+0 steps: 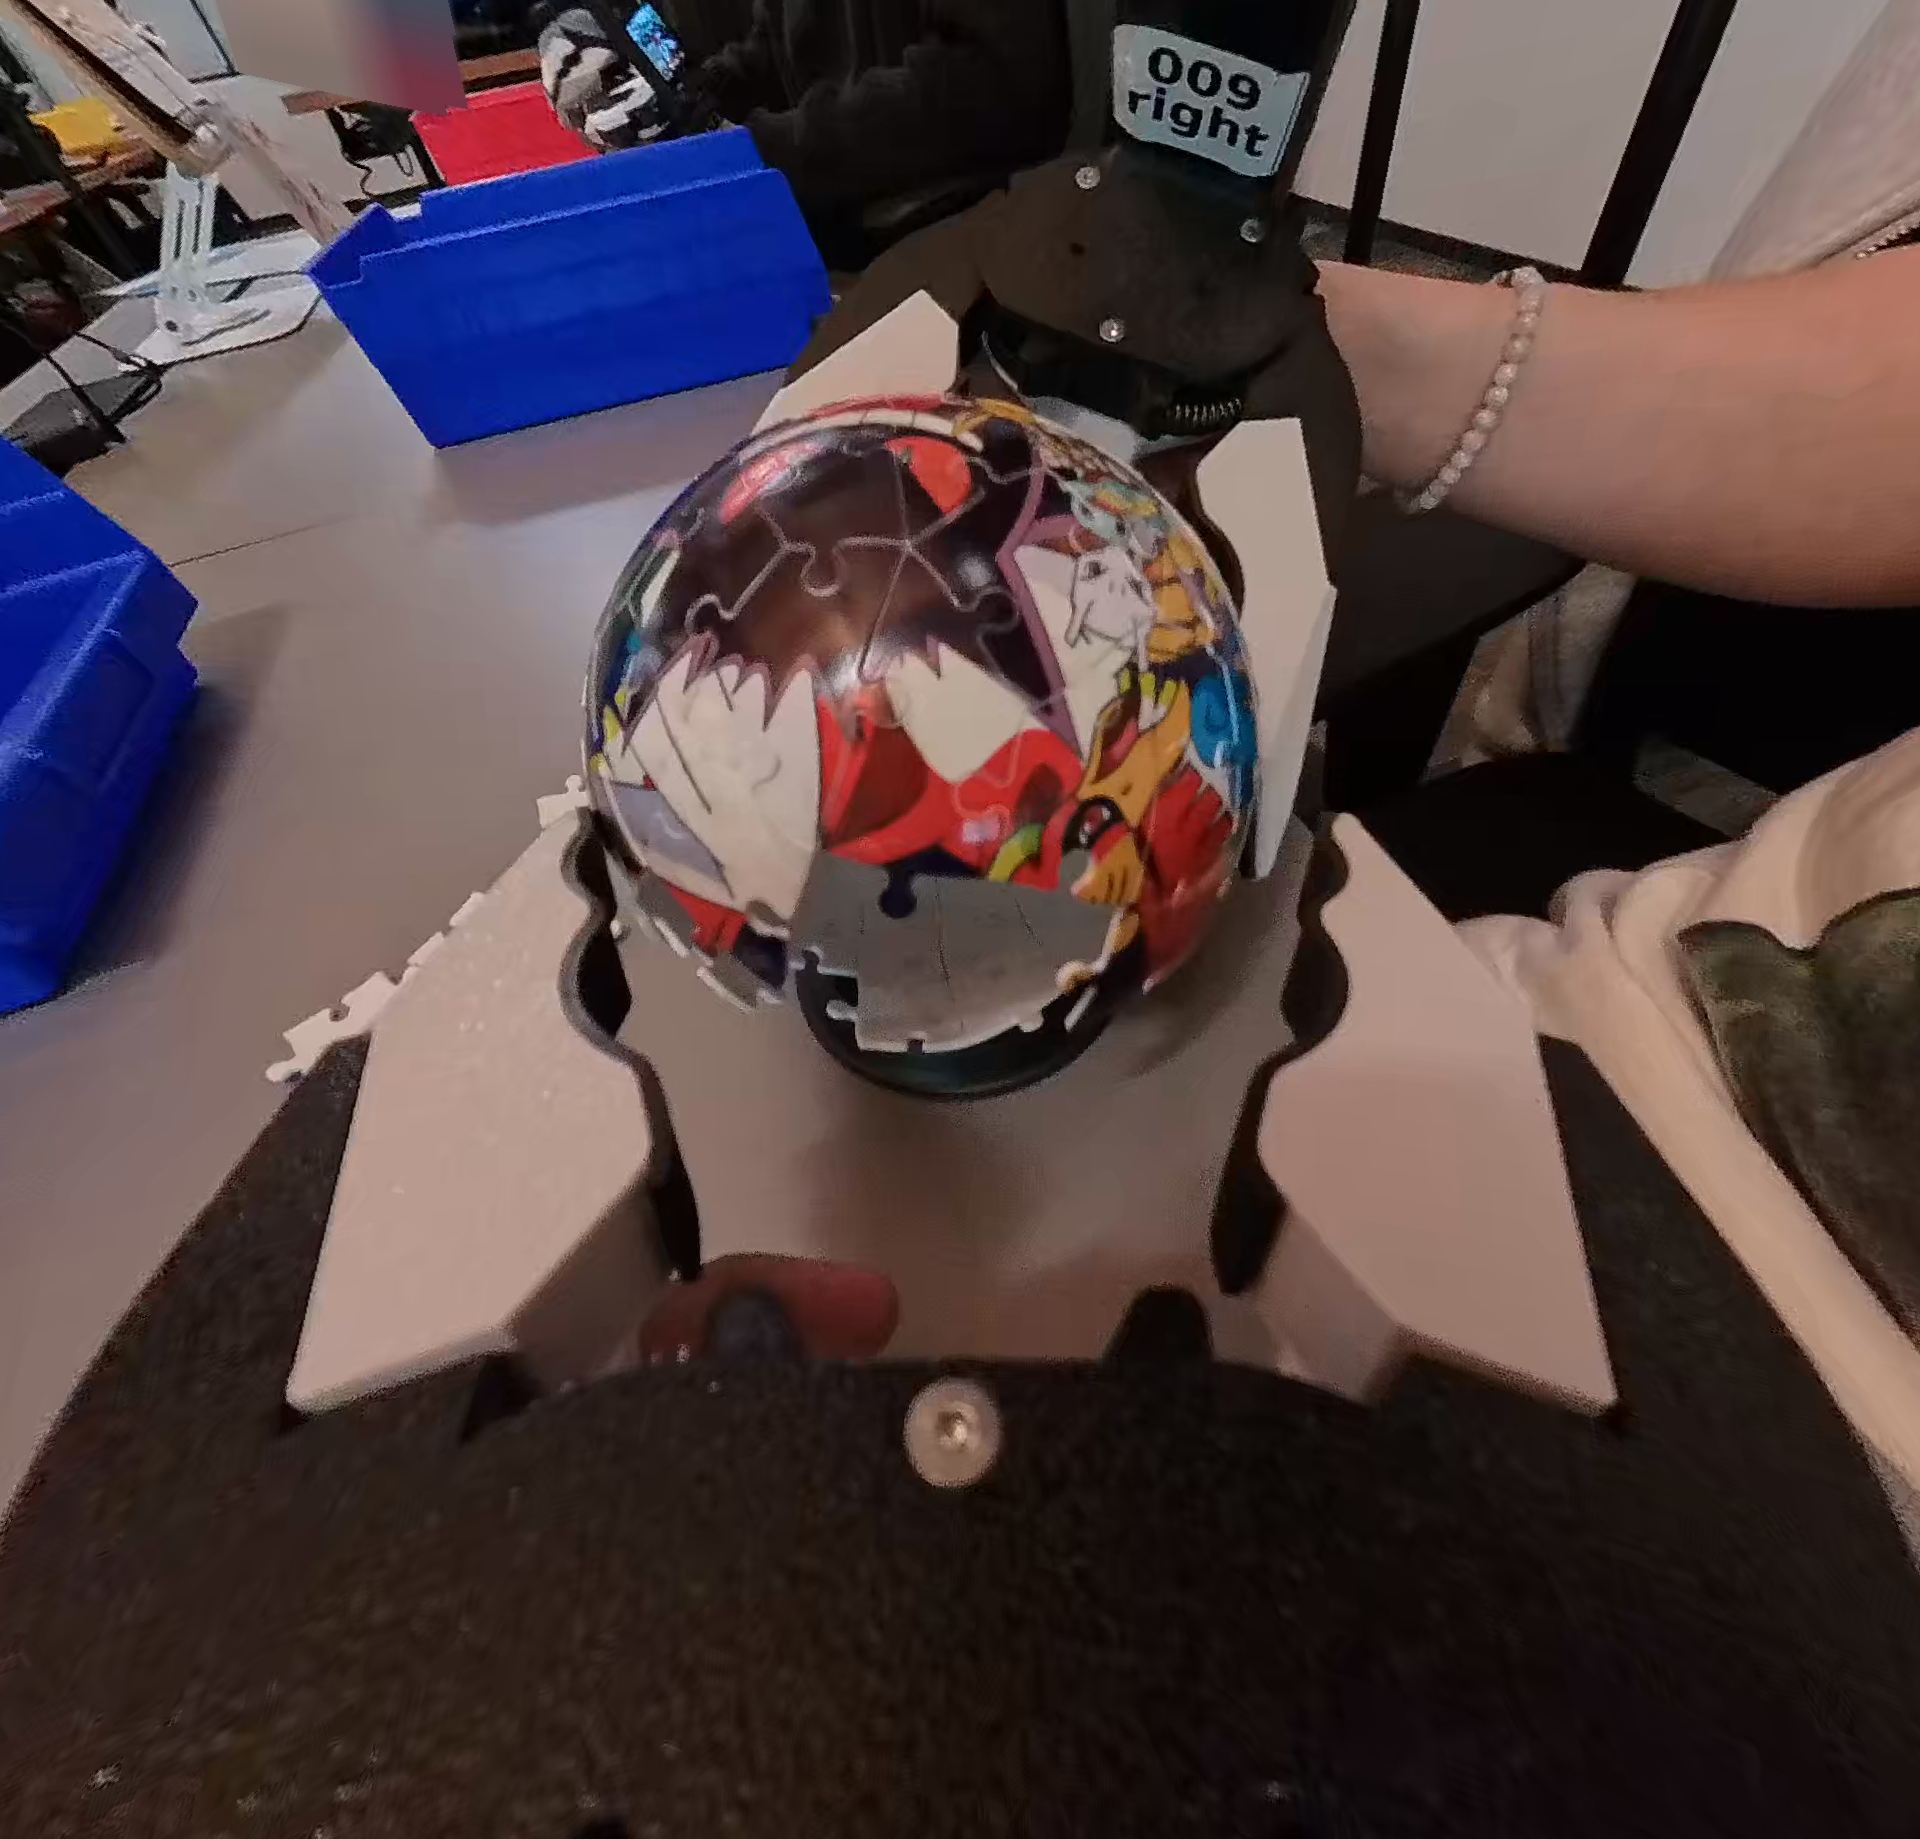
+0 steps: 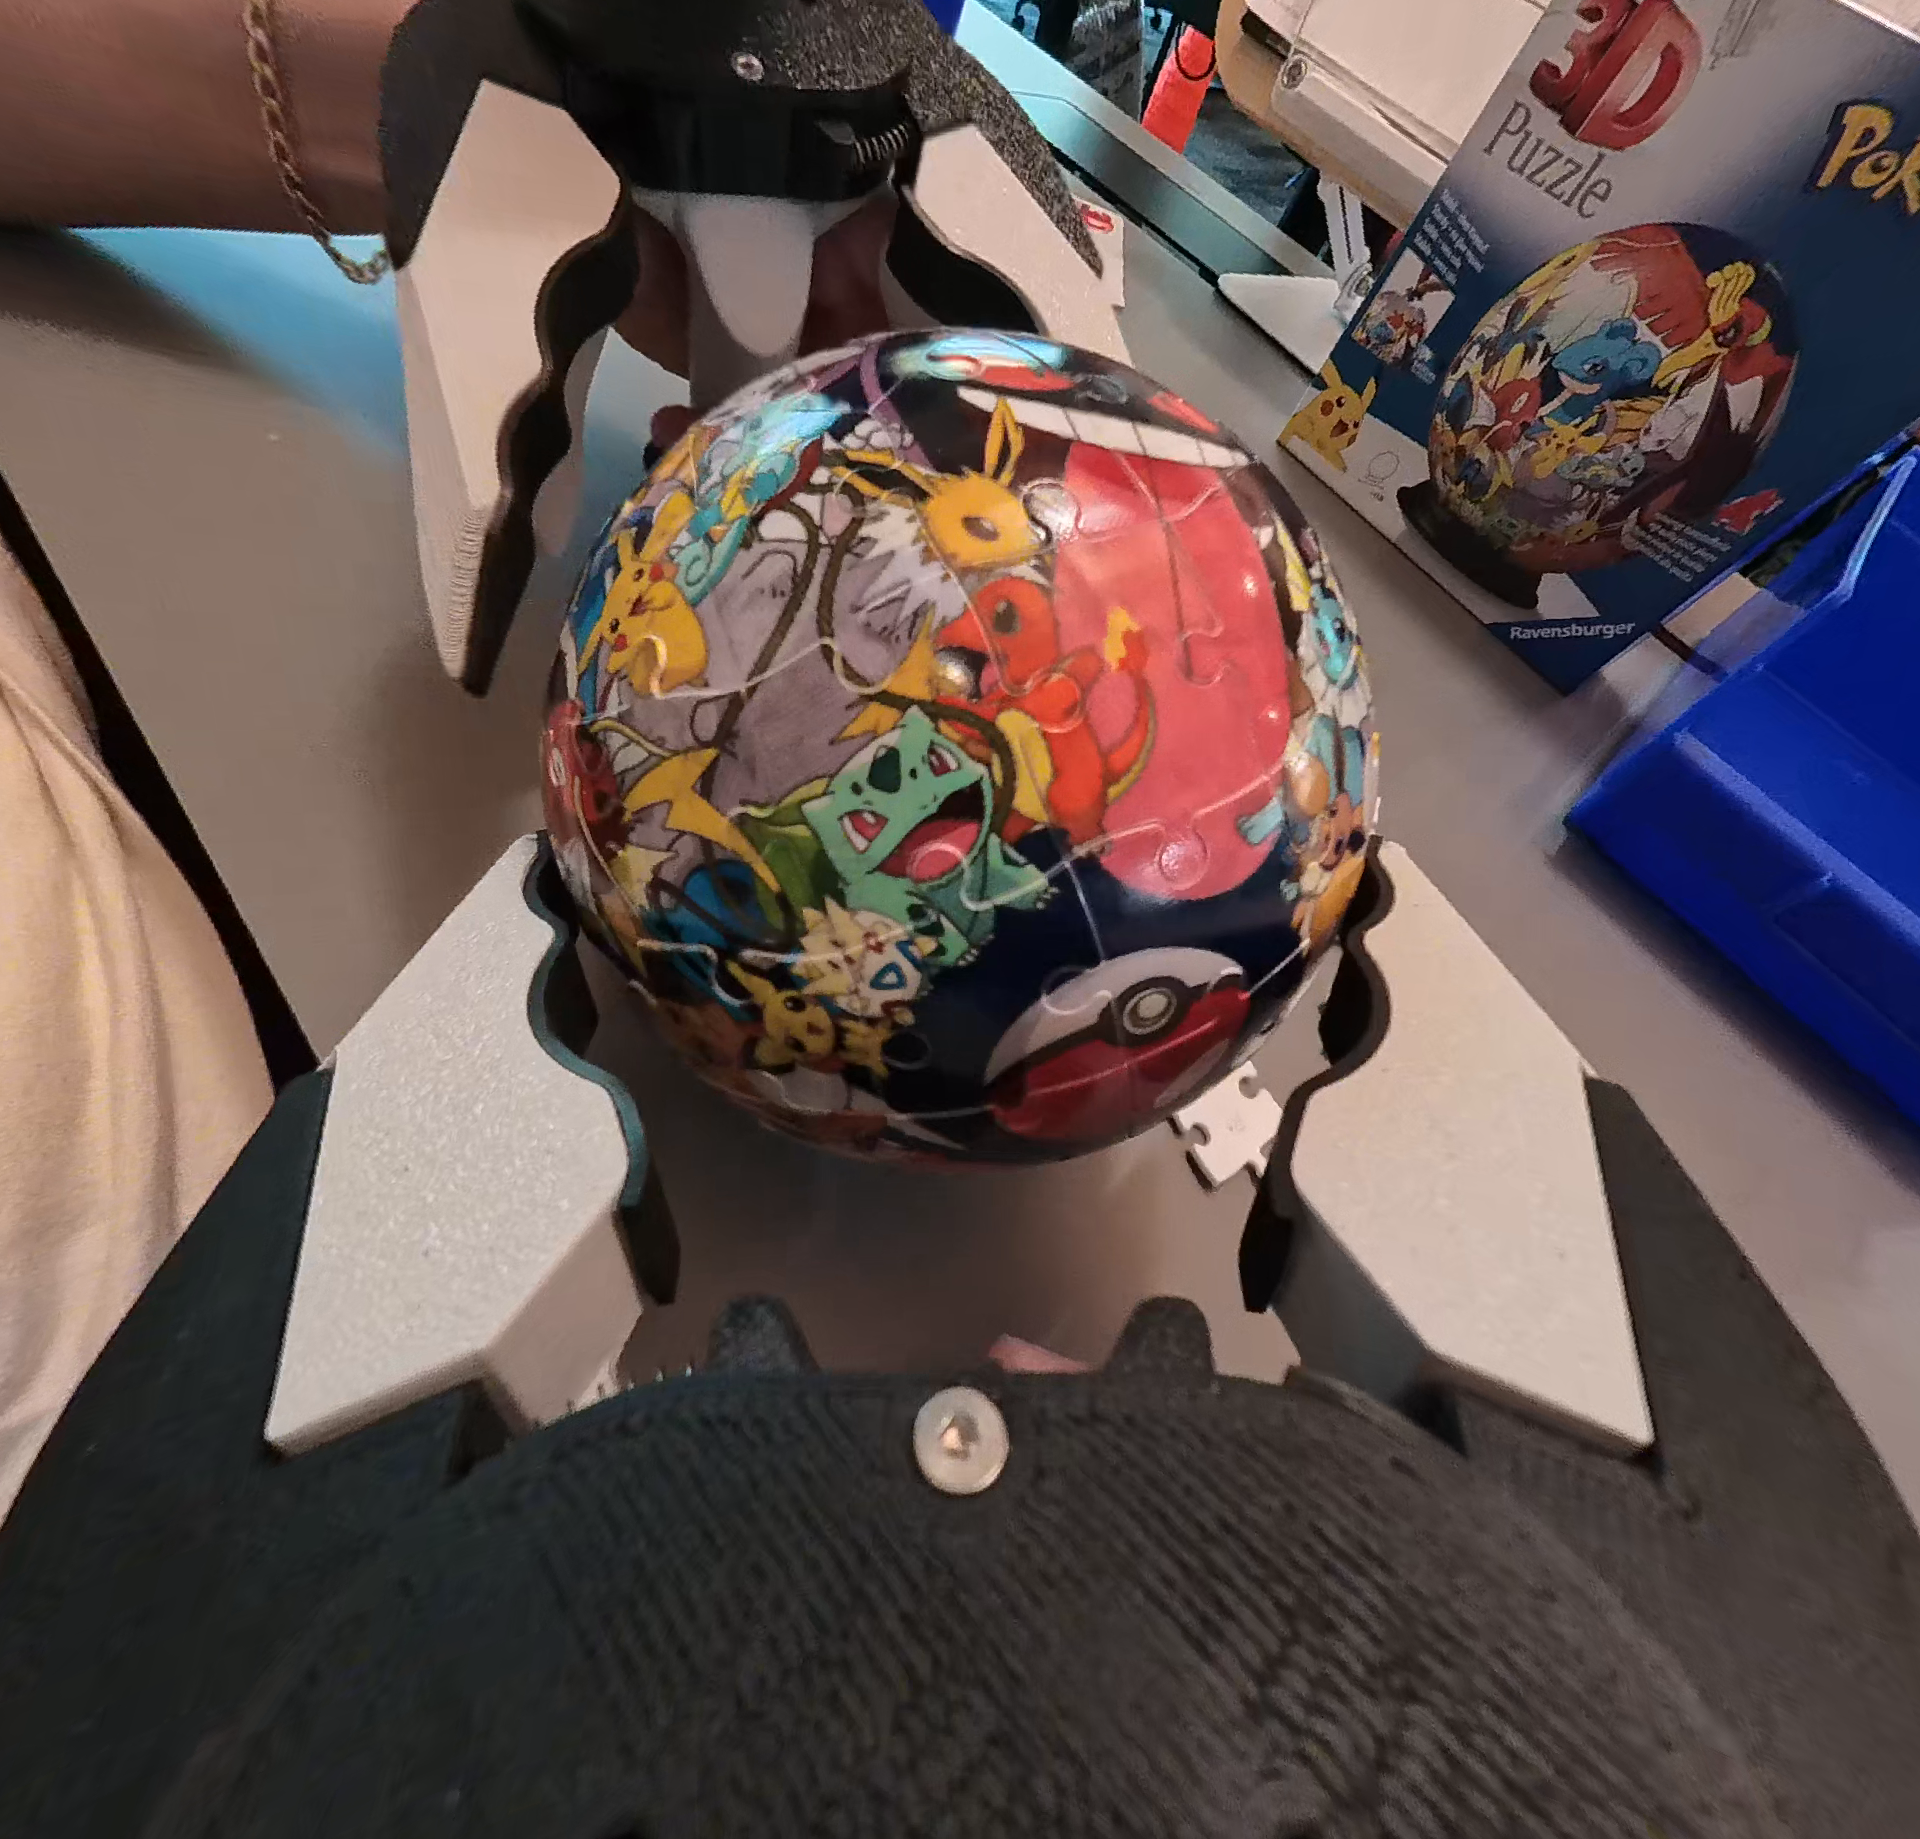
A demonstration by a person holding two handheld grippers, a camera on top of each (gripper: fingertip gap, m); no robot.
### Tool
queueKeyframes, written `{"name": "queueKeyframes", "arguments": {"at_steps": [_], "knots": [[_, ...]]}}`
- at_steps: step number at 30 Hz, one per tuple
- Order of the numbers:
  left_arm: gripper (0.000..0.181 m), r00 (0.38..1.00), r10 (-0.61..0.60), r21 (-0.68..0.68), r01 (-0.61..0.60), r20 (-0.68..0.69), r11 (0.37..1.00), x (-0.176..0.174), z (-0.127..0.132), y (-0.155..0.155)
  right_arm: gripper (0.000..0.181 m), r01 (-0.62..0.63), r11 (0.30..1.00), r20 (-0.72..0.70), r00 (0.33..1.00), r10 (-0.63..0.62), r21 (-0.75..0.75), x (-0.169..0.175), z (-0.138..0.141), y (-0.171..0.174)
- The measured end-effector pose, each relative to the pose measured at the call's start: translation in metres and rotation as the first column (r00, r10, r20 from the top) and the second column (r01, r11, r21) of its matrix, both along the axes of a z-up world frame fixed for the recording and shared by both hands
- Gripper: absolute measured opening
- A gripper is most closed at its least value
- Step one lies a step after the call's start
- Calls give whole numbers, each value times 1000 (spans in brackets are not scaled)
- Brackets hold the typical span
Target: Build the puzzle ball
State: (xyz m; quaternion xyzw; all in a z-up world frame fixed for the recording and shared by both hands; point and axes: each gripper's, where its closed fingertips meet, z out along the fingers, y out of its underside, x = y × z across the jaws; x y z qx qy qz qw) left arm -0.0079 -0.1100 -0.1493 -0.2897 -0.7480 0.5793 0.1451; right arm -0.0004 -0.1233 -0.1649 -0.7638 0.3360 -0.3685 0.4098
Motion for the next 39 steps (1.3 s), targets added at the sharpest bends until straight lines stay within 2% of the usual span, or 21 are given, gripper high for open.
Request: {"name": "queueKeyframes", "arguments": {"at_steps": [10, 16, 23, 31, 34, 39], "knots": [[134, 997, 73, 112, -72, -1, 991, -21, -3, -8, 142, -8, 1000, -43, 999, 9, 6, -15, 14, 7], [132, 994, 96, 130, -90, -43, 987, -29, -2, -12, 141, 1, 992, -109, 994, 13, 126, -25, 7, 3], [128, 988, 140, 114, -131, -72, 985, -27, 2, -10, 141, -35, 962, -92, 994, 62, 271, -25, 7, 4], [127, 970, 195, 128, -177, -143, 976, -30, 4, -6, 141, -26, 935, -158, 984, 87, 355, -30, 5, 5], [127, 970, 197, 127, -179, -143, 976, -31, 3, -8, 141, -24, 943, -161, 984, 81, 332, -30, 5, 4], [130, 965, 196, 149, -171, -176, 974, -34, -2, -13, 140, -41, 973, -78, 995, 60, 226, -30, 11, 0]]}}
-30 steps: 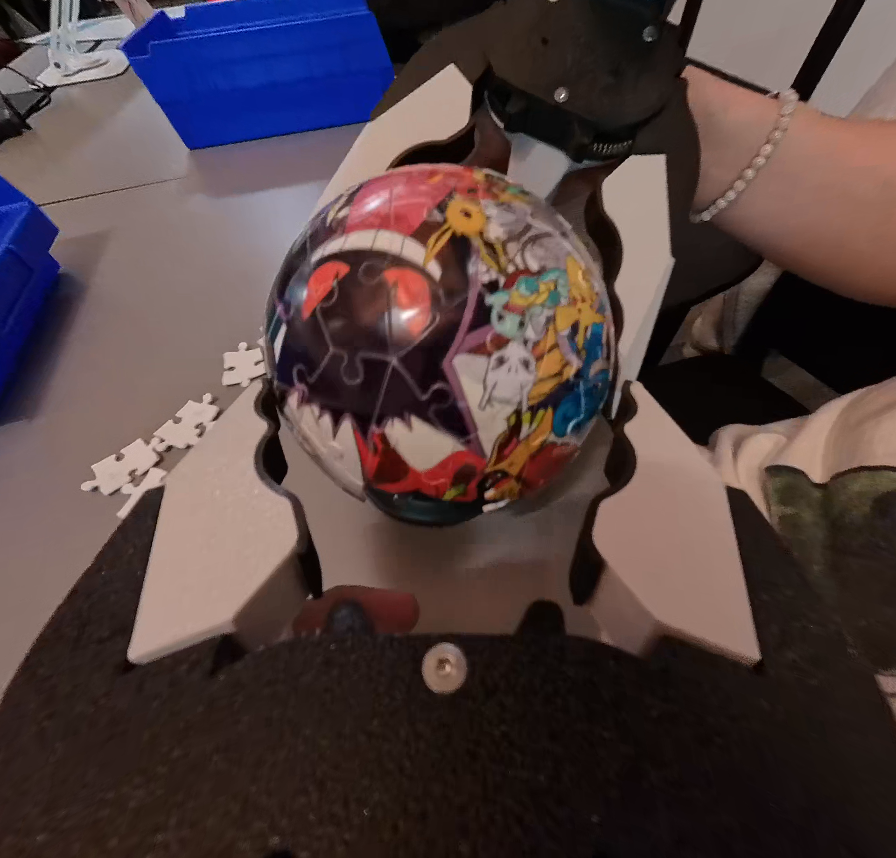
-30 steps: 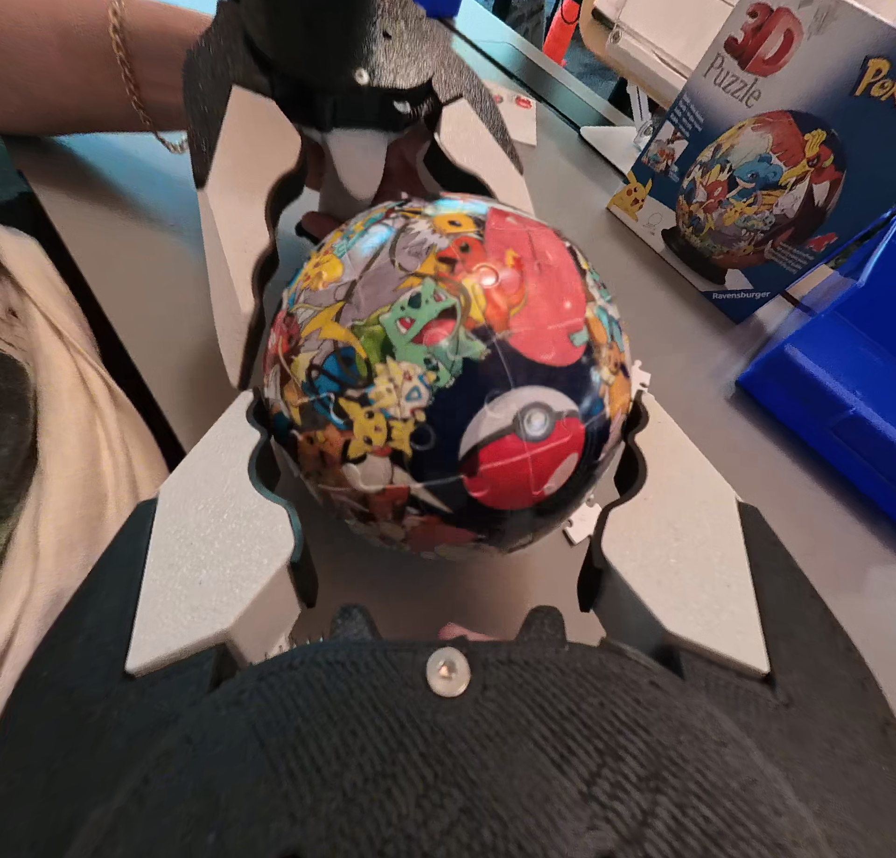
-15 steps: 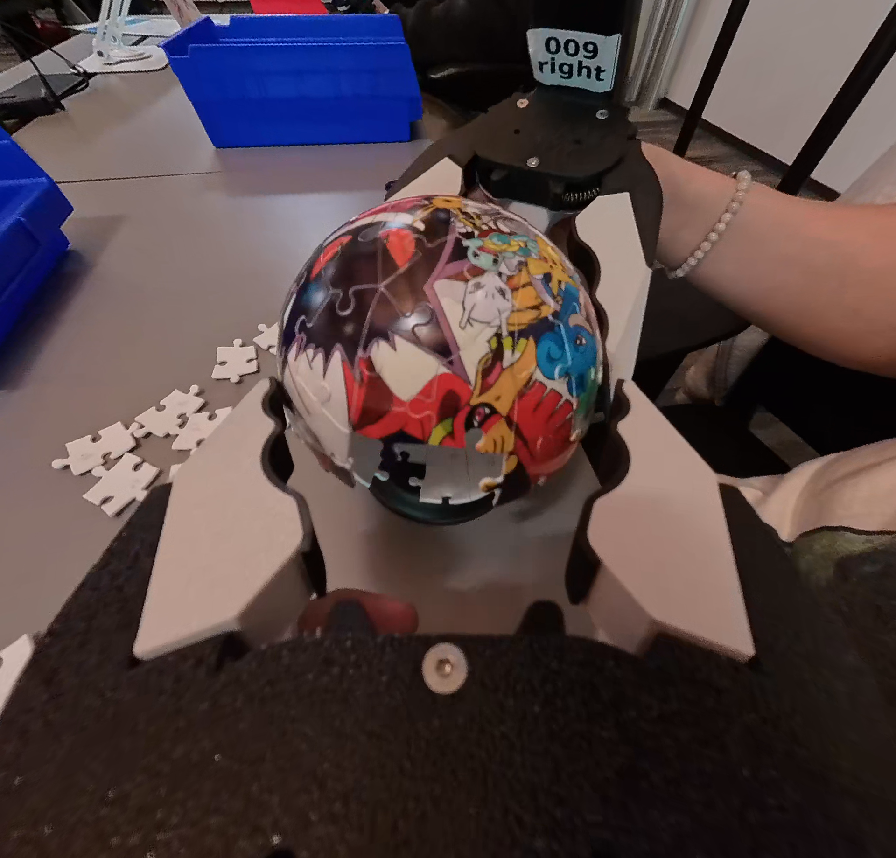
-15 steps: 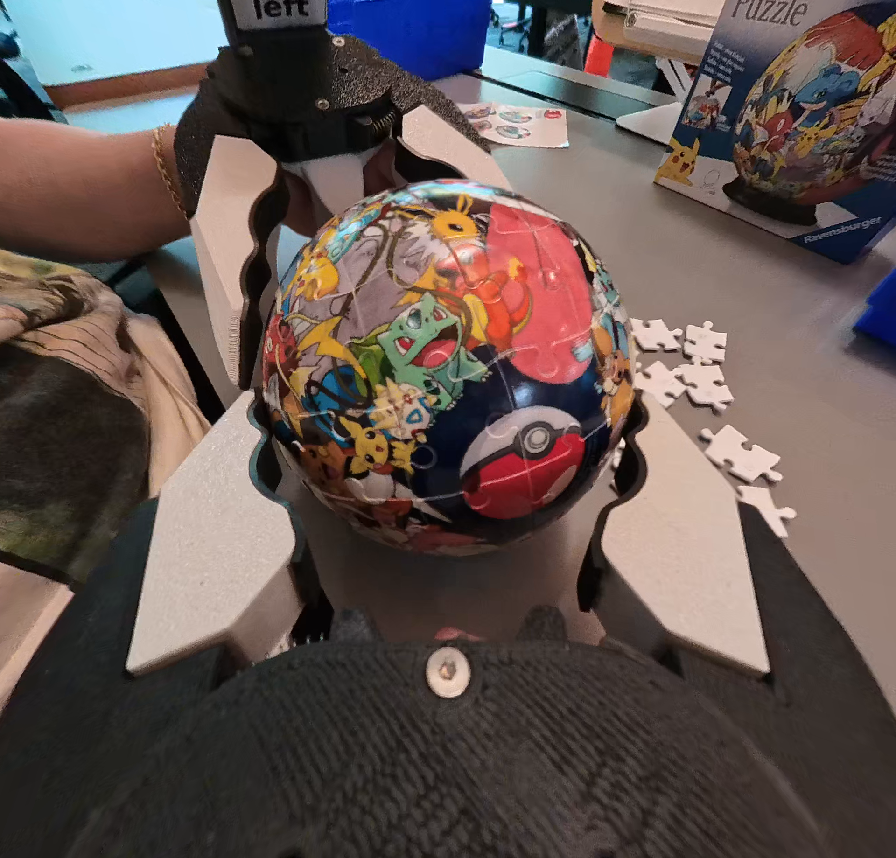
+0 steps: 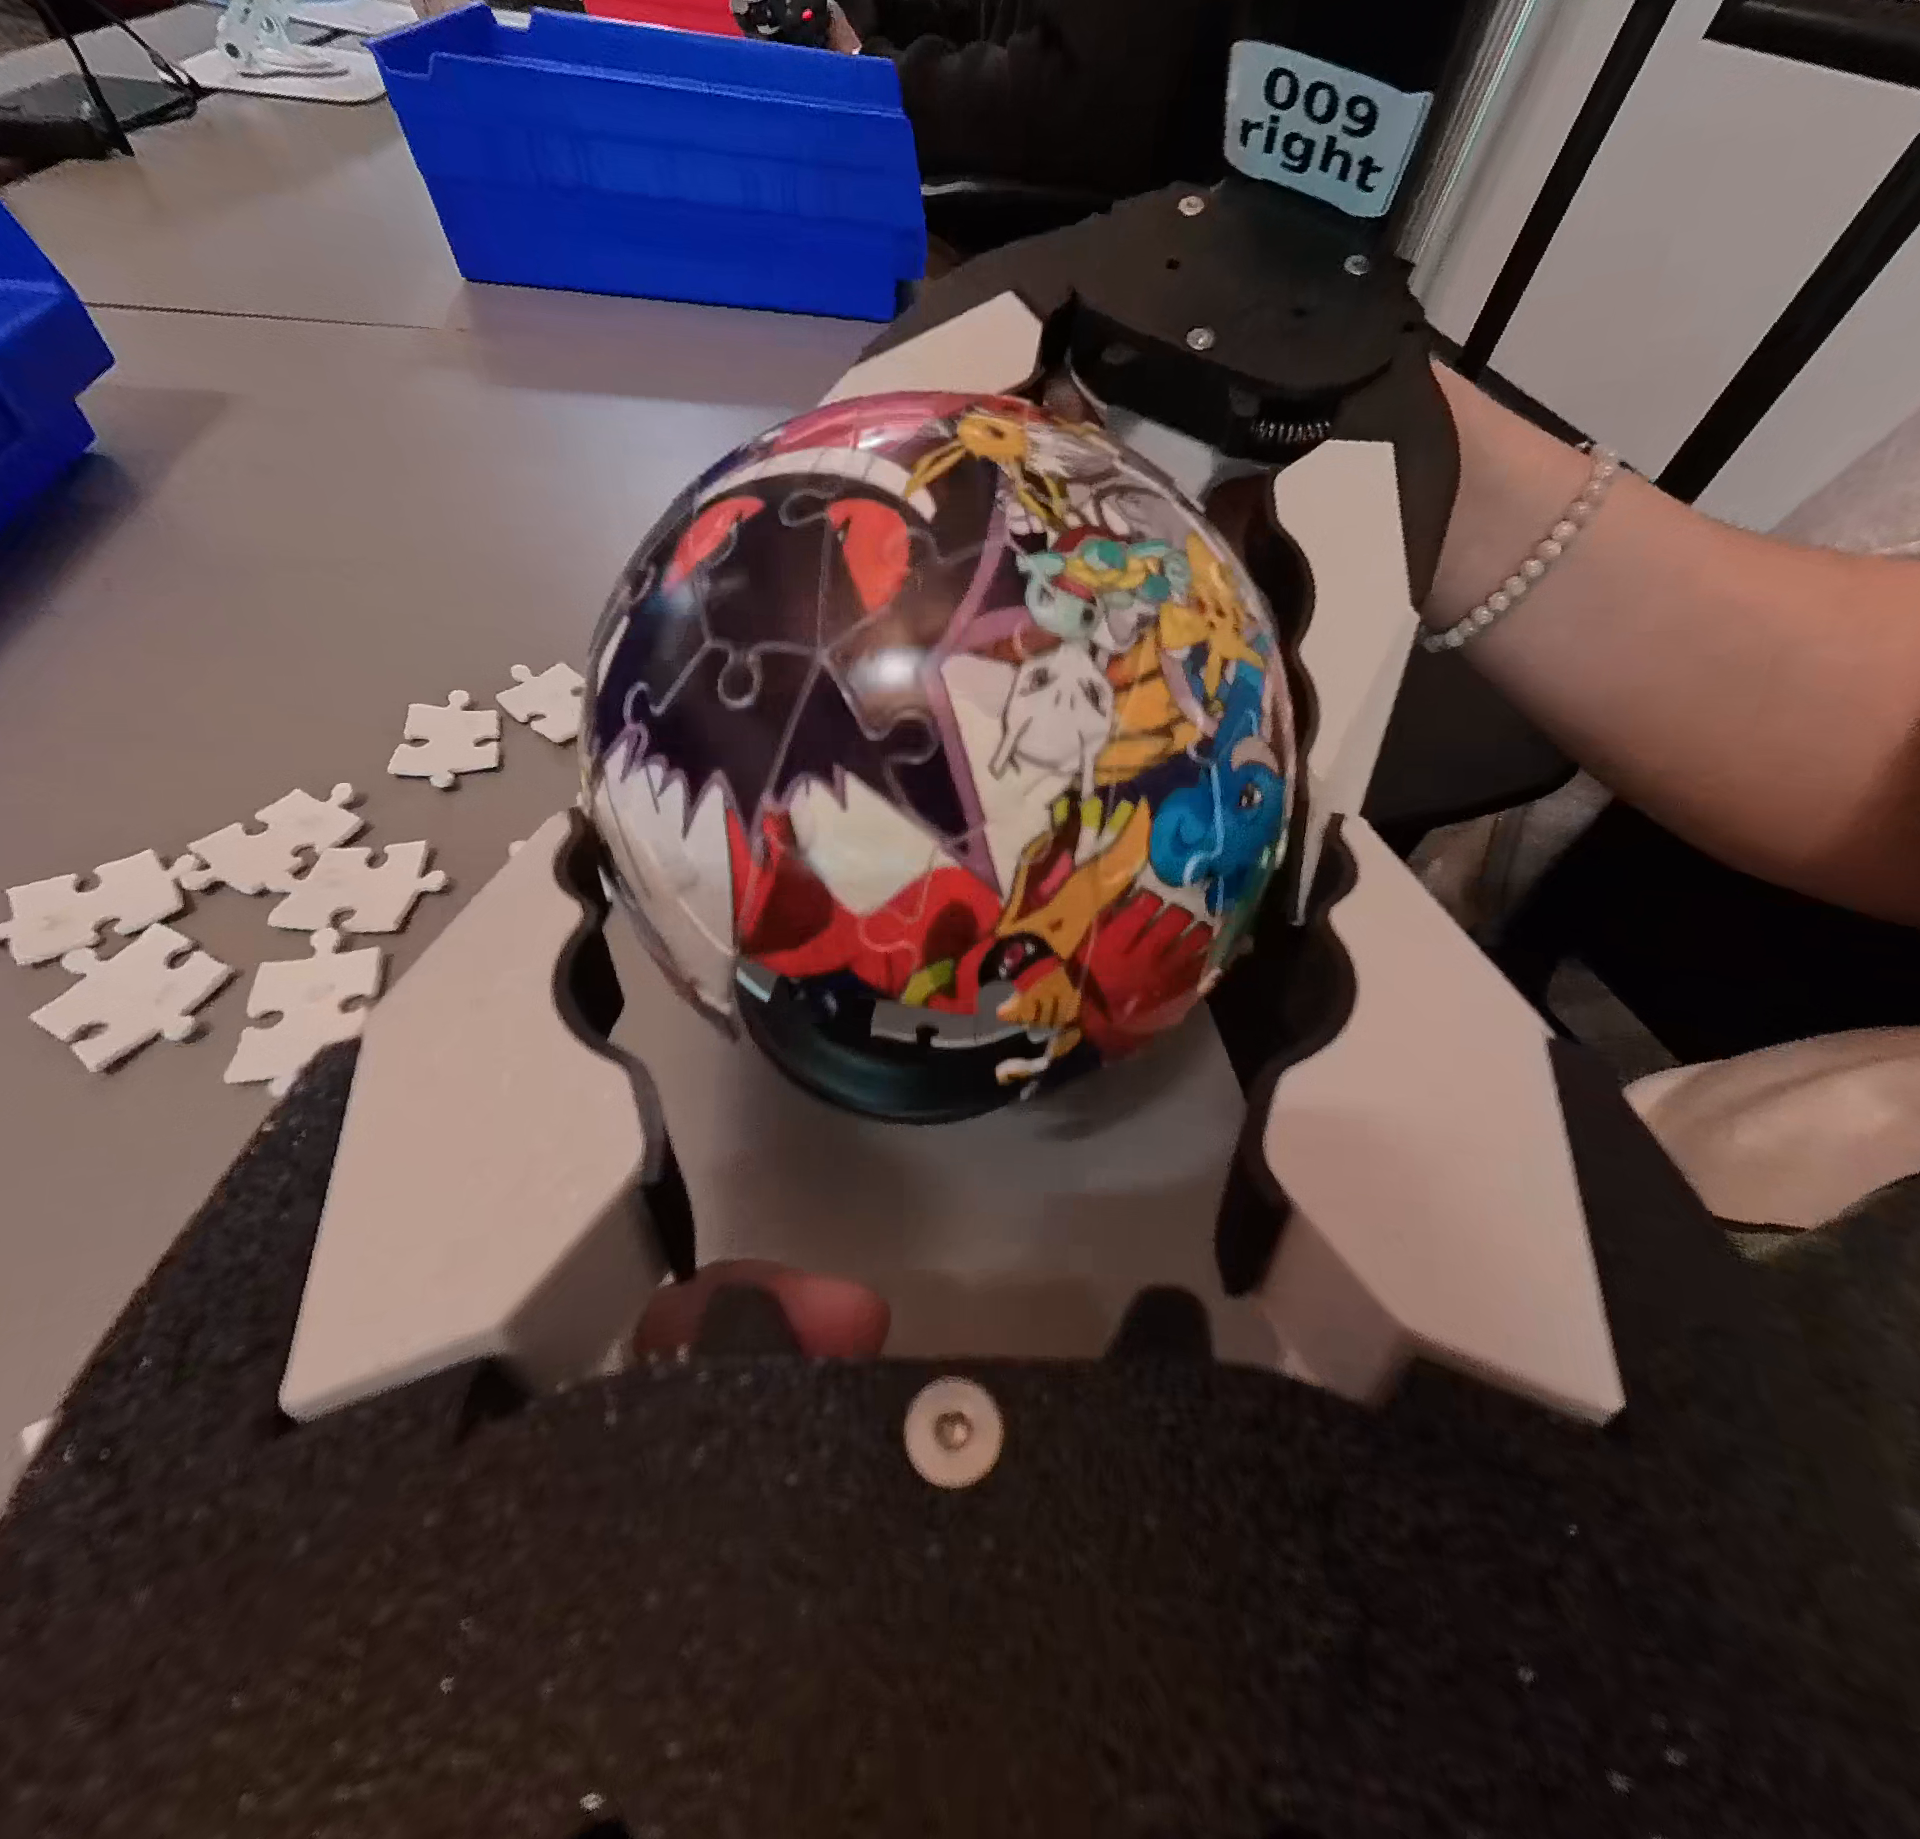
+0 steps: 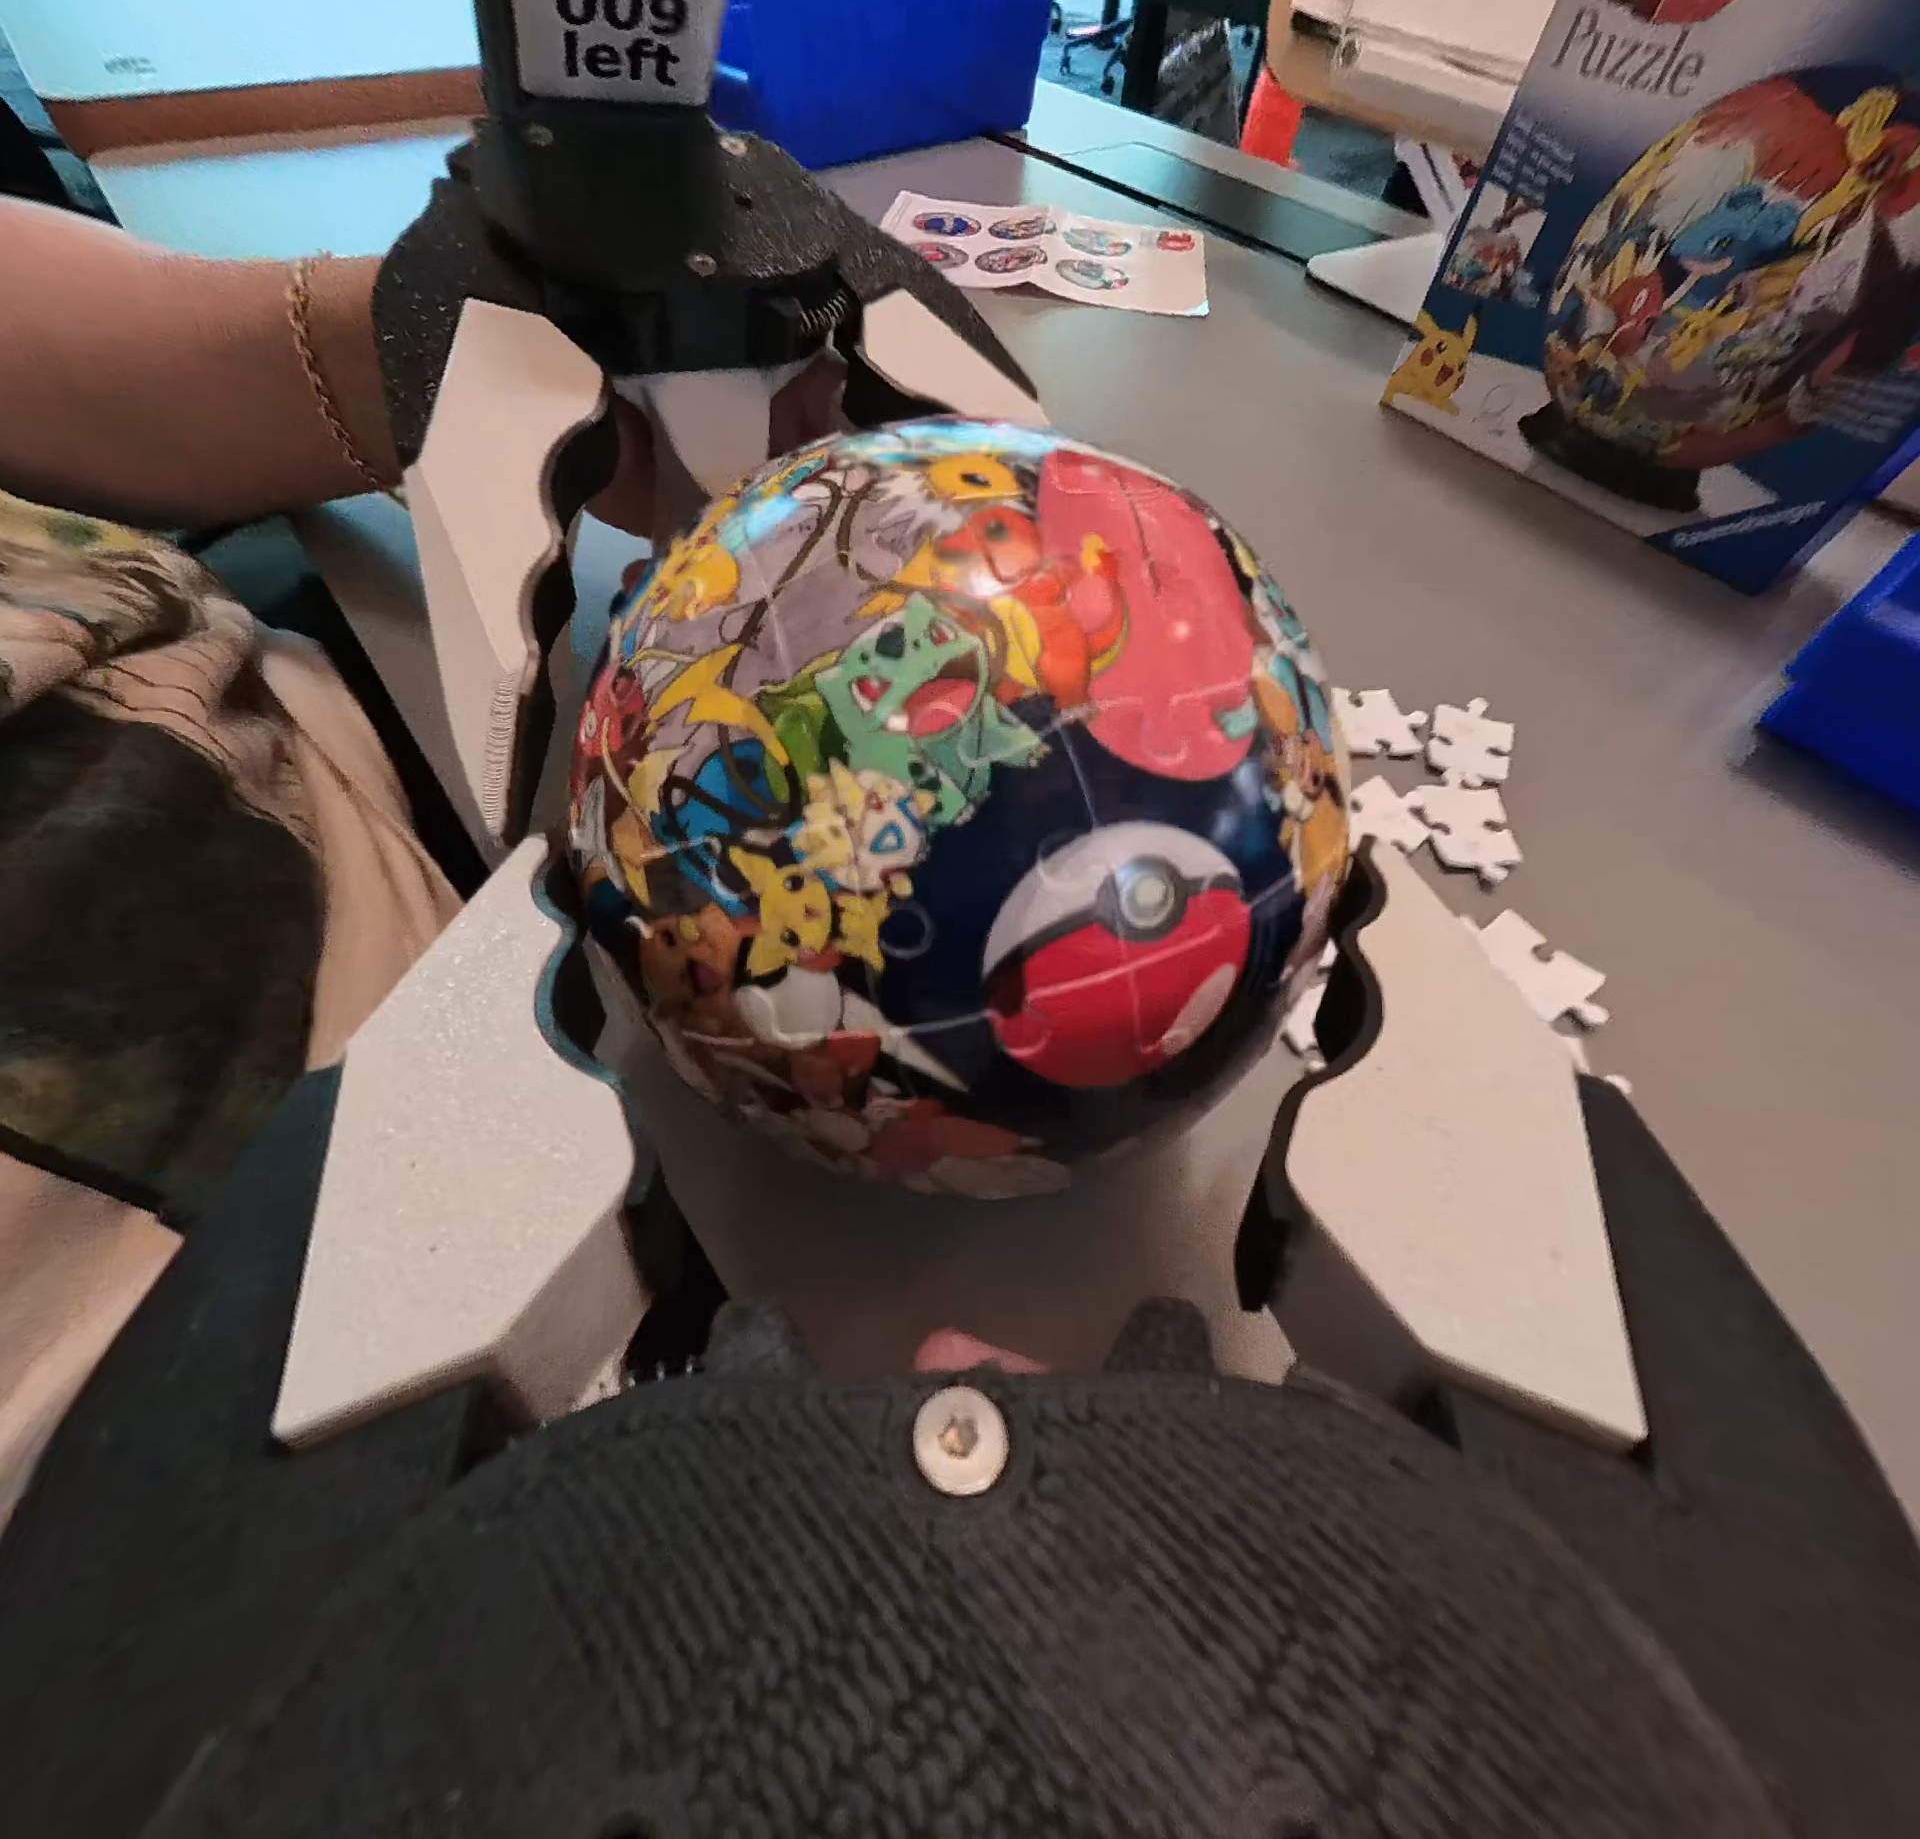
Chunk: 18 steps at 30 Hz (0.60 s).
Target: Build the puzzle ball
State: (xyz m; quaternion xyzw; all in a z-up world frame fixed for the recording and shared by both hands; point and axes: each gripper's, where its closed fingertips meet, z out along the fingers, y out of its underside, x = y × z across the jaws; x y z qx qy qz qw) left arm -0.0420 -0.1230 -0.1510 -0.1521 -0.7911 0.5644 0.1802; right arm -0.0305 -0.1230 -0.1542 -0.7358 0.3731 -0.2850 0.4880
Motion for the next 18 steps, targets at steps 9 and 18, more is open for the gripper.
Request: {"name": "queueKeyframes", "arguments": {"at_steps": [9, 18], "knots": [[130, 997, 6, 42, -3, -78, 999, -6, 1, -10, 140, -2, 996, -21, 1000, 3, 87, -6, 2, -8], [130, 994, 32, 67, -25, -106, 997, -7, -5, -11, 137, 9, 999, 76, 997, -6, -47, -10, 11, -12]]}}
